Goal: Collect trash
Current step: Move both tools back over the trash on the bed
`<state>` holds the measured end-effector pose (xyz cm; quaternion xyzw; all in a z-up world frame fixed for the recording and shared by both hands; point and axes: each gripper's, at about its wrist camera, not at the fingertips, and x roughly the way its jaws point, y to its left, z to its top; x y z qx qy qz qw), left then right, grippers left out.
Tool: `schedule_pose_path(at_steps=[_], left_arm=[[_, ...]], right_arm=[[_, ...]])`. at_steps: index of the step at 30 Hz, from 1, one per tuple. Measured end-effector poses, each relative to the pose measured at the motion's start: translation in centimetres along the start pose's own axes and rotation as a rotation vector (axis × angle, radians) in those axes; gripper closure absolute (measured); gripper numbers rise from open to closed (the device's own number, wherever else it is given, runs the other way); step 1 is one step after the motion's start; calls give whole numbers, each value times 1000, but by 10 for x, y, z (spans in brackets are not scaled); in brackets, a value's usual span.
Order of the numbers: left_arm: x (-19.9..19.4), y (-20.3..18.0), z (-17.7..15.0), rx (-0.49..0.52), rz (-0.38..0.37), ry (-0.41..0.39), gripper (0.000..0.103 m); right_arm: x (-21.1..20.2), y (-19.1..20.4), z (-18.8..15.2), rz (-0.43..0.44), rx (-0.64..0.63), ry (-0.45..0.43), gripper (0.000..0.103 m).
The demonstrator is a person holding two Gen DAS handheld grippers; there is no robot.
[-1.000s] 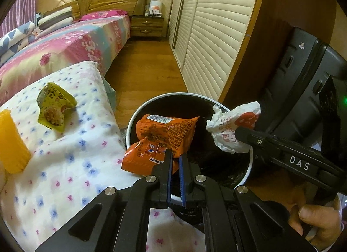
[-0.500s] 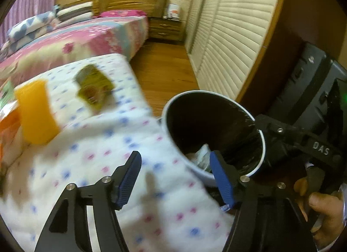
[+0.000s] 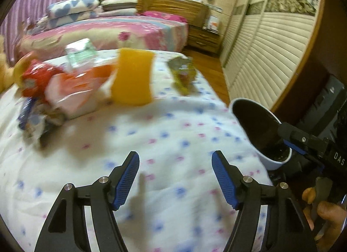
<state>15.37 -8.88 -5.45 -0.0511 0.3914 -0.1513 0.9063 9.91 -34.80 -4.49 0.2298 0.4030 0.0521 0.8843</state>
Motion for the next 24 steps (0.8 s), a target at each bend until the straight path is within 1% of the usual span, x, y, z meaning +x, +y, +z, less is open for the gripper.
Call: schedule_pose_path(at_steps=[4, 11, 16, 24], left_arm=[[-15, 18, -10, -47, 38, -10, 34], [-37, 41, -23, -100, 83, -24, 34], [-48, 48, -30, -138, 117, -31, 34], [-55, 55, -28, -199, 164, -43, 34]], right_arm=[[12, 18, -6, 28, -21, 29, 13], [34, 52, -19, 79, -70, 83, 13], [48, 71, -22, 101, -102, 110, 13], [70, 98, -23, 128, -143, 147, 13]])
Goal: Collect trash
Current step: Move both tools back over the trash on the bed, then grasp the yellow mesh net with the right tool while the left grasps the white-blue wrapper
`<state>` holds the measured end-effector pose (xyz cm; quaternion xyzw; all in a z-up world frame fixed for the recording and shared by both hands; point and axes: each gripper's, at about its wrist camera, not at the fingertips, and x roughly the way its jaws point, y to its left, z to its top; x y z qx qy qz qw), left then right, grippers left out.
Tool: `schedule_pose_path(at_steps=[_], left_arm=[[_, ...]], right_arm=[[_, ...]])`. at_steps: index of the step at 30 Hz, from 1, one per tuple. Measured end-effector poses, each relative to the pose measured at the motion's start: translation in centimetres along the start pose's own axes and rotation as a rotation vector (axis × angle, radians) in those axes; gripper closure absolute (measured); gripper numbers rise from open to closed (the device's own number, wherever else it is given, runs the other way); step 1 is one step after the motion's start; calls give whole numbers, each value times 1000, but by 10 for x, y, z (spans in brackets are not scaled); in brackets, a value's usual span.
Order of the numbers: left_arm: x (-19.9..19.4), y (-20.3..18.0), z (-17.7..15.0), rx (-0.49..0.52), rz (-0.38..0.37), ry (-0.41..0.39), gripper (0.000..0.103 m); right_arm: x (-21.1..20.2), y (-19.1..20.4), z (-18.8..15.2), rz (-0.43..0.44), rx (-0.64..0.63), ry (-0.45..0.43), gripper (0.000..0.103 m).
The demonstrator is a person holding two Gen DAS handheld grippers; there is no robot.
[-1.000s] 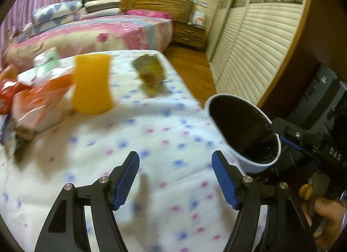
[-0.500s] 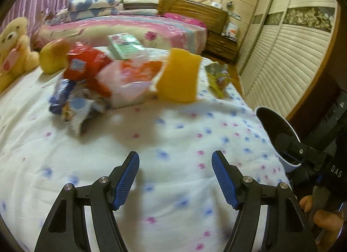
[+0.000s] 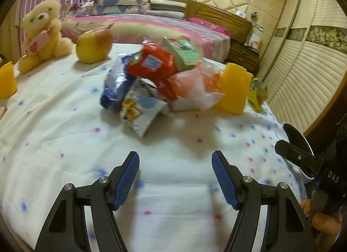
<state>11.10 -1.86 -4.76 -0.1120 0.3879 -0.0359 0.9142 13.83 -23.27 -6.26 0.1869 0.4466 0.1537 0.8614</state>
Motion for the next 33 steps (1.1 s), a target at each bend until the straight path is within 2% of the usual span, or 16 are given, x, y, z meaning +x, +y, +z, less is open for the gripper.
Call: schedule_pose_path(at_steps=[9, 20, 22, 23, 24, 25, 27, 30, 33], left_arm=[[-2, 9, 9, -65, 35, 0, 34], [15, 7, 28, -31, 80, 1, 36], [20, 8, 31, -17, 89, 2, 42], [21, 6, 30, -13, 85, 11, 54], [26, 9, 33, -11, 79, 21, 68], [29, 11, 35, -9, 70, 31, 73], [31, 15, 37, -6, 59, 22, 76], [25, 20, 36, -2, 52, -7, 78], [20, 25, 30, -15, 39, -5, 79]], right_arm=[[25, 19, 18, 29, -30, 31, 13], [57, 23, 52, 31, -38, 2, 13], [65, 24, 58, 36, -36, 6, 15], [68, 25, 59, 38, -37, 7, 17], [72, 26, 61, 39, -41, 9, 27], [74, 27, 62, 38, -46, 13, 45], [81, 29, 62, 35, -56, 34, 68], [77, 30, 58, 36, -70, 23, 76], [66, 30, 51, 42, -76, 18, 77]])
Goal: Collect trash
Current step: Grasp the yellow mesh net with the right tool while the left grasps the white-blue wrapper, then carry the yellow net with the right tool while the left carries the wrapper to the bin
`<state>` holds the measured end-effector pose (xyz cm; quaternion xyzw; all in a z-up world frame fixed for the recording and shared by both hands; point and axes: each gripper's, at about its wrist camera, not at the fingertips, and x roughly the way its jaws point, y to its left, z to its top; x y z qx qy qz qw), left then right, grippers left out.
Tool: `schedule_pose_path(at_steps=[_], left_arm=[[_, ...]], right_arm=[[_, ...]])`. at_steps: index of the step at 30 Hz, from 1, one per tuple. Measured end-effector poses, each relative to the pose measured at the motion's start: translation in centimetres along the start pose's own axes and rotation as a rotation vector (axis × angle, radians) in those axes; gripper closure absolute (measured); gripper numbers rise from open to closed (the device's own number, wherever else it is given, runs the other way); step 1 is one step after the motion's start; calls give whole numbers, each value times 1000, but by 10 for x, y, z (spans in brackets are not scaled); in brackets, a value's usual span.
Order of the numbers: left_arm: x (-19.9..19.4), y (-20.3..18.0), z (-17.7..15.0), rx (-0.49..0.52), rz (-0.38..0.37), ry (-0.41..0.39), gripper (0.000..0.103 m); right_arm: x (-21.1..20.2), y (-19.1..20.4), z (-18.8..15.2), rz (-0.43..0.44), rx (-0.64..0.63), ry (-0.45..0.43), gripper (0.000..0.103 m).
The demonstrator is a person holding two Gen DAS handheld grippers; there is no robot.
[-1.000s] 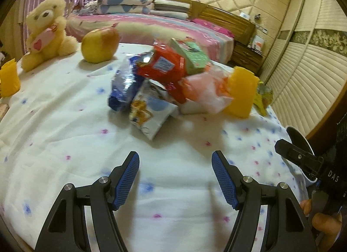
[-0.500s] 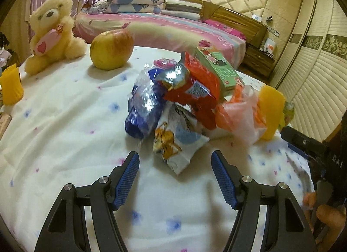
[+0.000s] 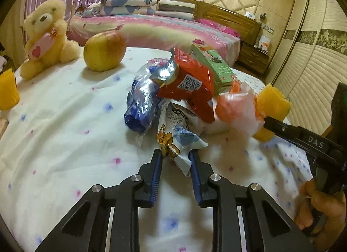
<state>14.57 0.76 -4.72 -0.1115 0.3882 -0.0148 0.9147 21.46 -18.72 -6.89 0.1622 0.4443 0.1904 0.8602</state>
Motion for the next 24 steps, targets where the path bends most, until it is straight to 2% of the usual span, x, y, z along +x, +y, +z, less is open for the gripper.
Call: schedule_pose_path(at_steps=[9, 13, 24], left_arm=[[-25, 5, -22, -8, -55, 14, 80], [-34, -13, -31, 38, -94, 24, 80], [-33, -62, -29, 147, -186, 31, 80]], right_arm=[[-39, -6, -23, 3, 16, -28, 77], [-57, -10, -34, -5, 30, -45, 77], [-106, -35, -53, -65, 69, -99, 77]])
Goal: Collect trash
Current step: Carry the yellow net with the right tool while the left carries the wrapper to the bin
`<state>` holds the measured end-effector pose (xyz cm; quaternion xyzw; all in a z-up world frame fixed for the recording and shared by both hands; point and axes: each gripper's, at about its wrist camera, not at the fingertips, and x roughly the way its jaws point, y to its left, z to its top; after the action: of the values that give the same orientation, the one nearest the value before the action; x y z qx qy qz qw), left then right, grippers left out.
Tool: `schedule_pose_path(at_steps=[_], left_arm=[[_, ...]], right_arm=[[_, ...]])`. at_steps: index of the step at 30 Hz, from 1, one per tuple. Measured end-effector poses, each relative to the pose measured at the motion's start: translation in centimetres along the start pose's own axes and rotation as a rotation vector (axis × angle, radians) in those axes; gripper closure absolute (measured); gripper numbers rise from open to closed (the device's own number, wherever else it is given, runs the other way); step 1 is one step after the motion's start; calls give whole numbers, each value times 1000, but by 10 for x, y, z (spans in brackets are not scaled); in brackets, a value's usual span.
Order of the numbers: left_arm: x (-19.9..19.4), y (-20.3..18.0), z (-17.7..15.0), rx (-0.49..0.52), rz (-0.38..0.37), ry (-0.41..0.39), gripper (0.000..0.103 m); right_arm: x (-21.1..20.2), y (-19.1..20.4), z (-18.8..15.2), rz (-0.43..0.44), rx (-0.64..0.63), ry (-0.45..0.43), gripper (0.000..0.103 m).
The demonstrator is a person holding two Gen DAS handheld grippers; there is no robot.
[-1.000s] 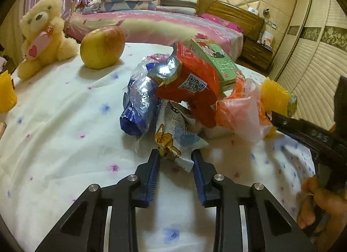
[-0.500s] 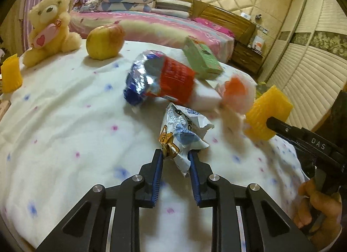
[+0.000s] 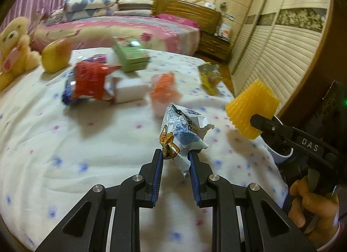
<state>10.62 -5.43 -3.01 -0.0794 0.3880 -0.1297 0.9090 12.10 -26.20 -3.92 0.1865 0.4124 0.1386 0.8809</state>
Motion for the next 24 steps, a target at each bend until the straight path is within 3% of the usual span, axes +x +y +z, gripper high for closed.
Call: schedule_pose_path(at_steps=[24], left_arm=[[75, -78, 28, 176, -133, 58, 80]], right_arm=[[-63, -101, -12, -214, 164, -77, 77]])
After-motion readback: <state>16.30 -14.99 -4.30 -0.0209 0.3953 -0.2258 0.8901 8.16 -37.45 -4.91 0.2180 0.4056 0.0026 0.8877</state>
